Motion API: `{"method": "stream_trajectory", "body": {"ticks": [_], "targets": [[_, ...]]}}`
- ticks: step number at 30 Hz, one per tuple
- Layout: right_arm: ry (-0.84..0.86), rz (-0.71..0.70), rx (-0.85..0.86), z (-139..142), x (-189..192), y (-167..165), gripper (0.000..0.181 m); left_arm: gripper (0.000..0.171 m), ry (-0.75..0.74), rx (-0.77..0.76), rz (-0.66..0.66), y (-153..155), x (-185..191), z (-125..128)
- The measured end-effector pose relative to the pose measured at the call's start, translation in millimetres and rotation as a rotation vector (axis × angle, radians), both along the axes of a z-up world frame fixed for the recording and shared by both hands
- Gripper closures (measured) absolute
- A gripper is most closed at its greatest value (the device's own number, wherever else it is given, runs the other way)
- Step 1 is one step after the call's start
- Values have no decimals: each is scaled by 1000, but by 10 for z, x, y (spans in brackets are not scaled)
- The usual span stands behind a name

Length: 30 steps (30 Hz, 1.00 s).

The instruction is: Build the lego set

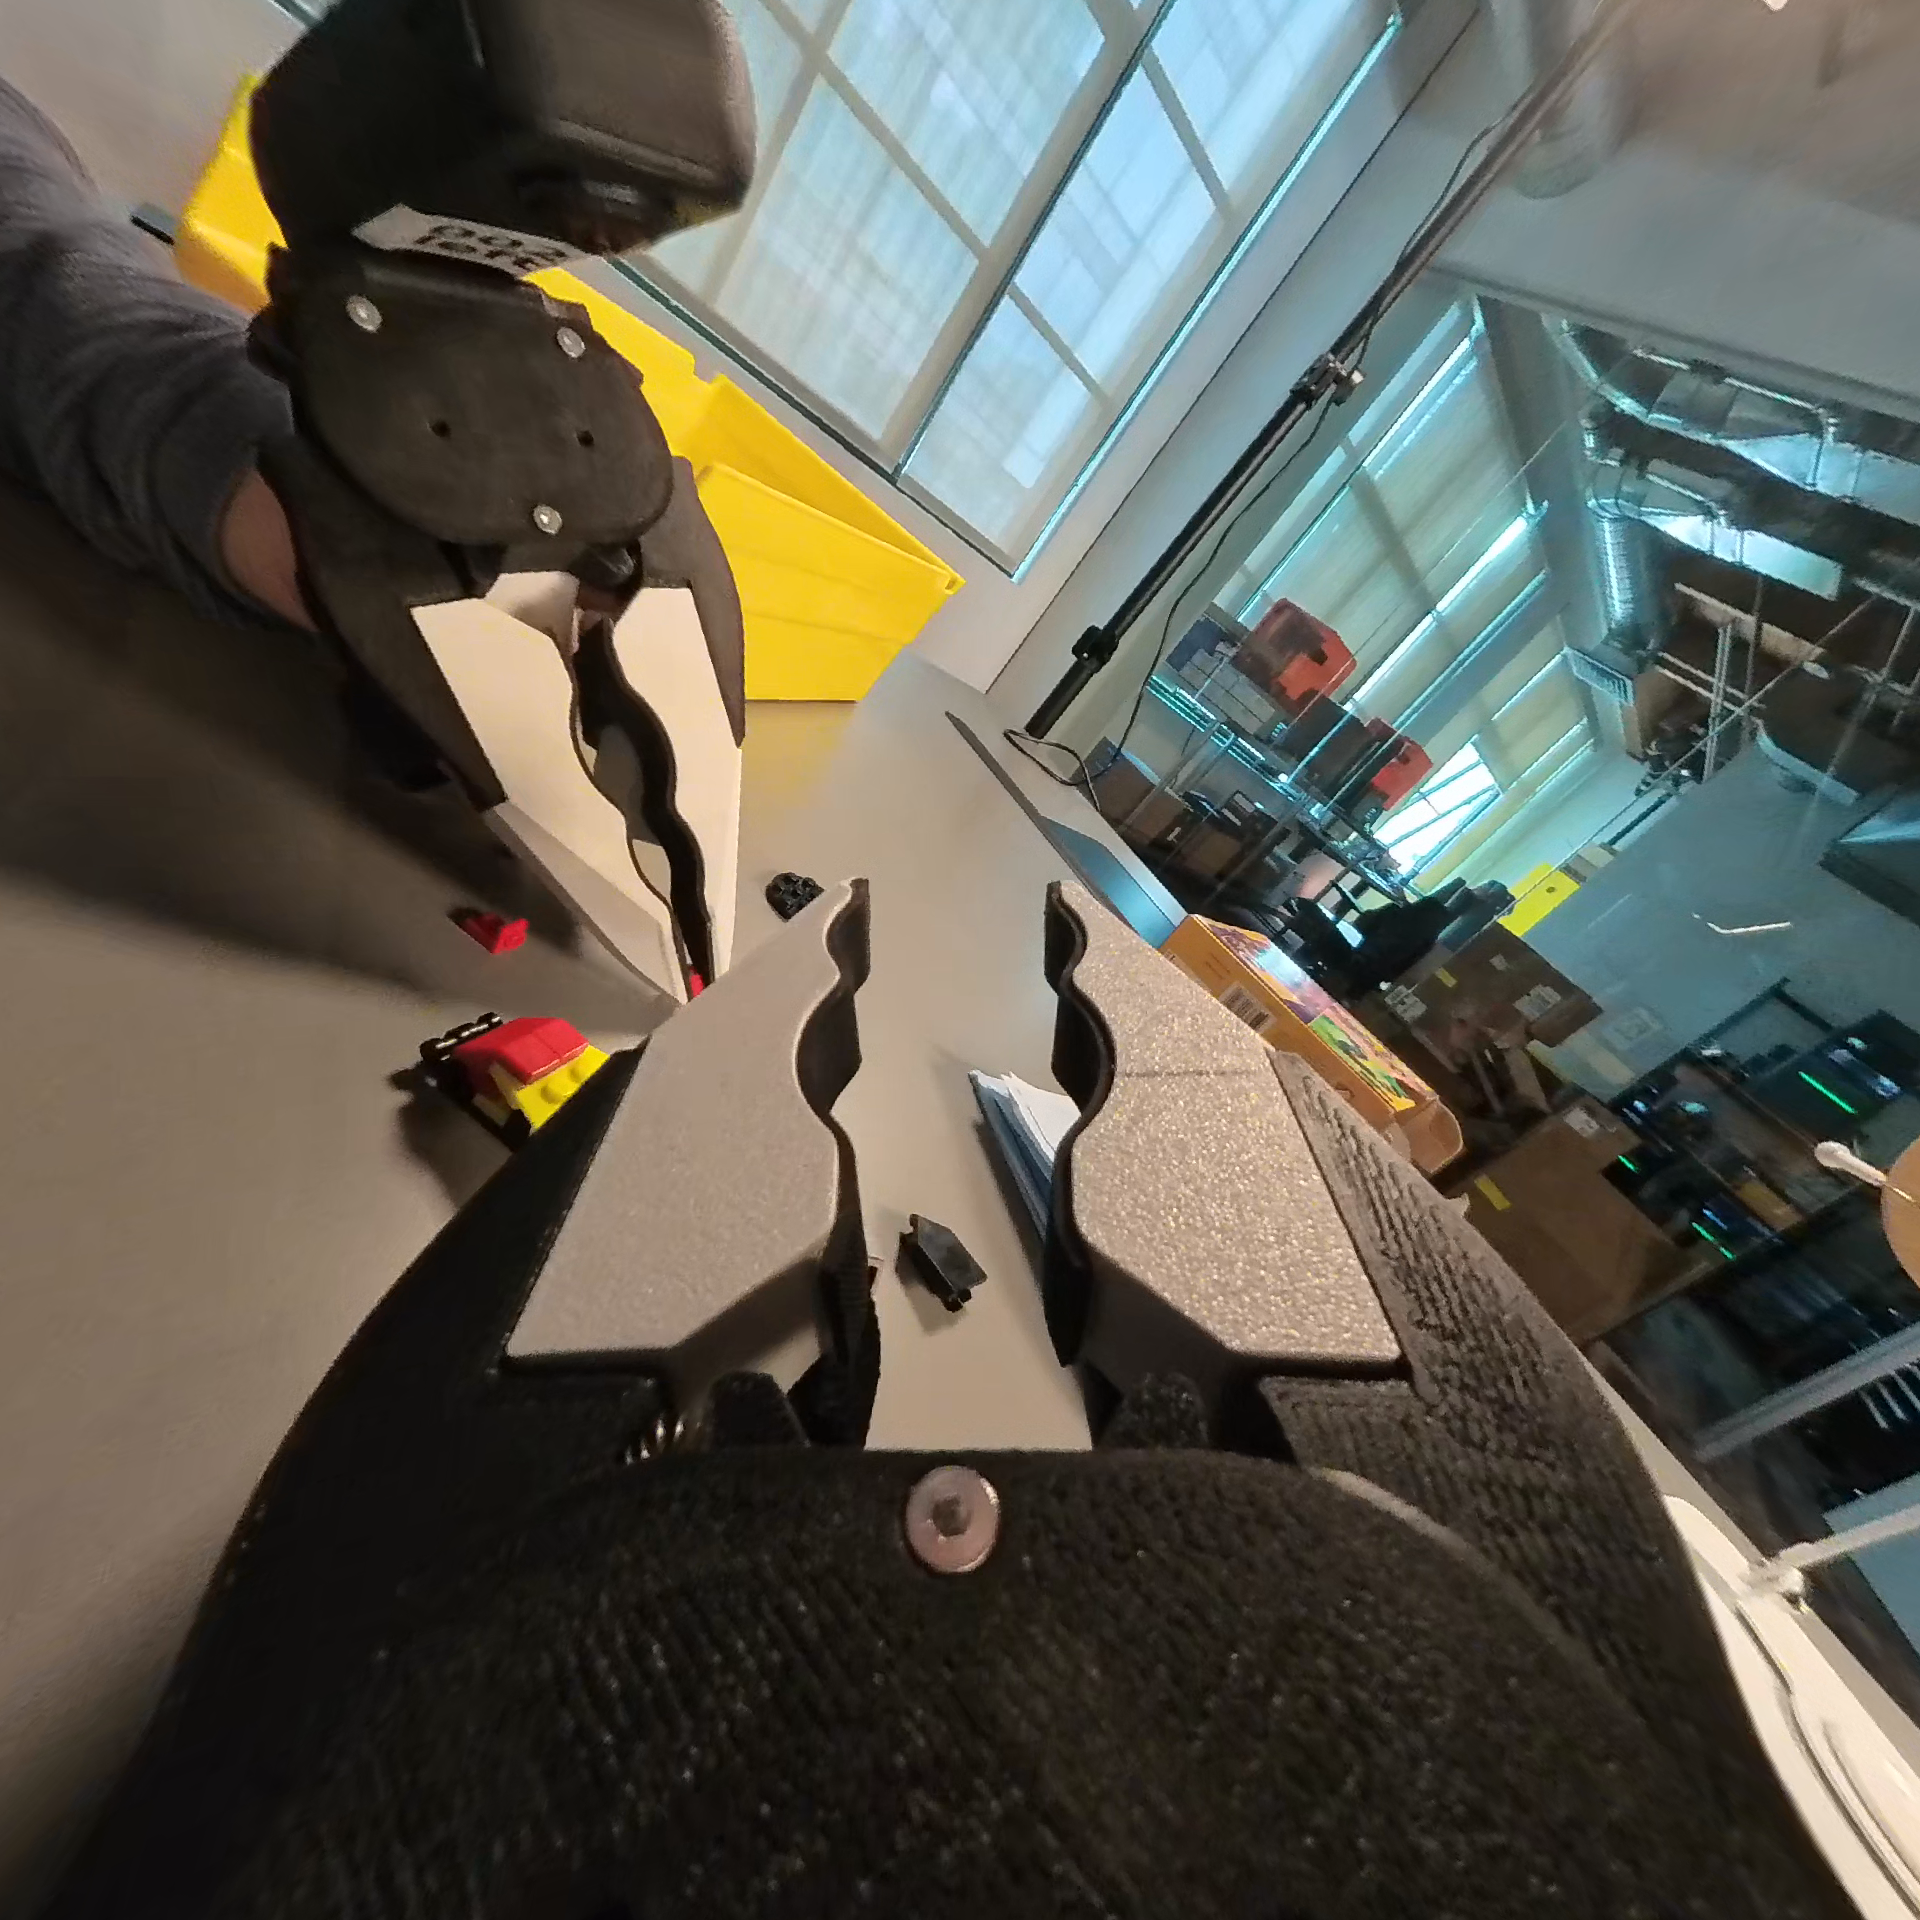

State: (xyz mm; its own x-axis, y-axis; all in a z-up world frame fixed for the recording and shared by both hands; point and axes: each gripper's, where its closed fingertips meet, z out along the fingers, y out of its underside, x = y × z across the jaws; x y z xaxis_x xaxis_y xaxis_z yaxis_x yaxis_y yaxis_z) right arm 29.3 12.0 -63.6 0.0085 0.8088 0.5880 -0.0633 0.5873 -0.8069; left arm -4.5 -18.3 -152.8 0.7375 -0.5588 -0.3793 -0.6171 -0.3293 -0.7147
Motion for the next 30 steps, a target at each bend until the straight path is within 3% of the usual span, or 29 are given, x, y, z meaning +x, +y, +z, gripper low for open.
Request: {"method": "stream_trajectory", "body": {"ticks": [4,9,15,21,25,28,30], "targets": [[-7,0,12,-9,0,-10,149,165,-65,-59,28,-11,-25,-17],[-9,3,12,-8,5,-12,149,138,-181,-122,56,-12,-76,-10],[-12,4,15,-10,10,-15,149,138,-260,-180,48,-60,-92,-13],[-16,8,12,-15,13,-22,150,149,-263,-213,-36,-136,3,-29],[-15,10,10,-12,21,-25,150,148,-376,-201,-118,-214,73,113],[-14,12,8,-10,27,-31,150,129,-468,-238,-167,-319,128,177],[-16,13,8,-13,27,-34,150,126,-484,-264,-192,-403,154,175]]}}
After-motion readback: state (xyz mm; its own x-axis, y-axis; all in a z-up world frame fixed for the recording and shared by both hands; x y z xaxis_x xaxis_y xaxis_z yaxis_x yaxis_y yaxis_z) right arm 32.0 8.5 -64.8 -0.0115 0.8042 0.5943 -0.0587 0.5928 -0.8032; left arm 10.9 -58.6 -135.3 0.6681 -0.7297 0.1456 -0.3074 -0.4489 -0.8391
